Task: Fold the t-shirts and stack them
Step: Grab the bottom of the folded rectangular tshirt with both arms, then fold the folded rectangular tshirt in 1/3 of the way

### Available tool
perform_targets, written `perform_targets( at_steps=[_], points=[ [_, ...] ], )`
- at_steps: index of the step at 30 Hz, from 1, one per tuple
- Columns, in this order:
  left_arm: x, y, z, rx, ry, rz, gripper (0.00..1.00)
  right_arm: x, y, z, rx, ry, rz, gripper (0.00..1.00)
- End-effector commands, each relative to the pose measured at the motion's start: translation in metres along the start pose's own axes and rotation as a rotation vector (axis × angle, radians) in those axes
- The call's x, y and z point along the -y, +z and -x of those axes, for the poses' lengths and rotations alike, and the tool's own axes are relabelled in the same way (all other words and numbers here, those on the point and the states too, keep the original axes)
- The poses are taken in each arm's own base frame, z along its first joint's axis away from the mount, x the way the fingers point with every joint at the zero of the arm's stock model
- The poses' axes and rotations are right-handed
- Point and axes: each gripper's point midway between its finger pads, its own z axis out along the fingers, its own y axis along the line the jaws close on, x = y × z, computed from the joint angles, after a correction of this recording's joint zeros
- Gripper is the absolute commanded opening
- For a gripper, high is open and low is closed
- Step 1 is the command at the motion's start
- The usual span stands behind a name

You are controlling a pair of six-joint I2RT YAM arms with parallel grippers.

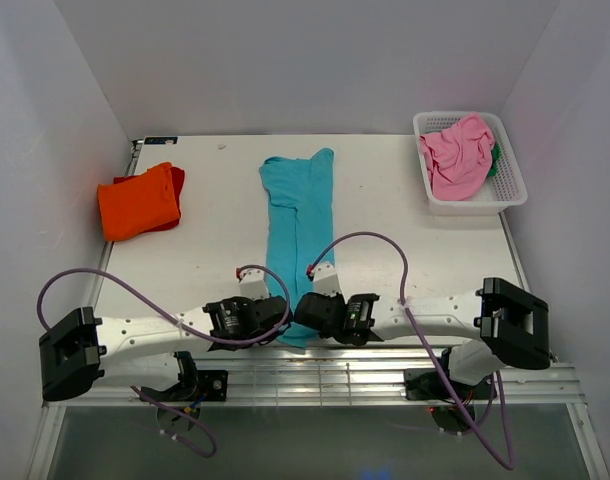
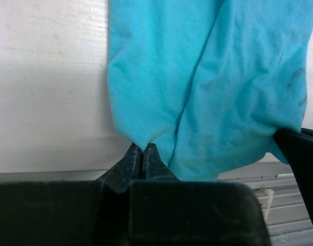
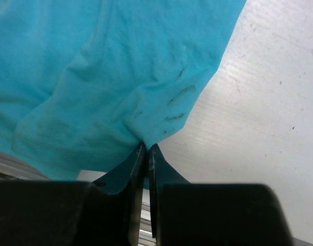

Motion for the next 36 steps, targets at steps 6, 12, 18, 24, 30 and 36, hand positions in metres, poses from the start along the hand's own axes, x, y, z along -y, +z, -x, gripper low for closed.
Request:
perform_targets(
  at_steps=[6, 12, 18, 24, 30, 36],
  points=[
    [0.022, -0.006, 0.044, 0.181, -0.024, -0.009, 0.00, -0.005, 0.006, 0.050, 0.117, -0.033, -0.068, 0.09],
    [0.026, -0.007, 0.063, 0.274, -0.030, -0.005, 0.00, 0.001, 0.013, 0.073, 0.146, -0.029, -0.081, 0.09],
    [0.045, -0.008, 0.101, 0.382, -0.023, -0.046, 0.00, 0.009, 0.022, 0.089, 0.160, -0.023, -0.105, 0.09],
    [0.046, 0.010, 0.135, 0.419, -0.014, -0.058, 0.00, 0.016, 0.031, 0.107, 0.172, -0.022, -0.115, 0.09],
    [0.042, 0.032, 0.166, 0.456, -0.007, -0.063, 0.00, 0.030, 0.049, 0.129, 0.177, -0.018, -0.135, 0.09],
    [0.045, 0.055, 0.198, 0.464, -0.010, -0.070, 0.00, 0.046, 0.068, 0.151, 0.177, -0.022, -0.163, 0.09]
  ],
)
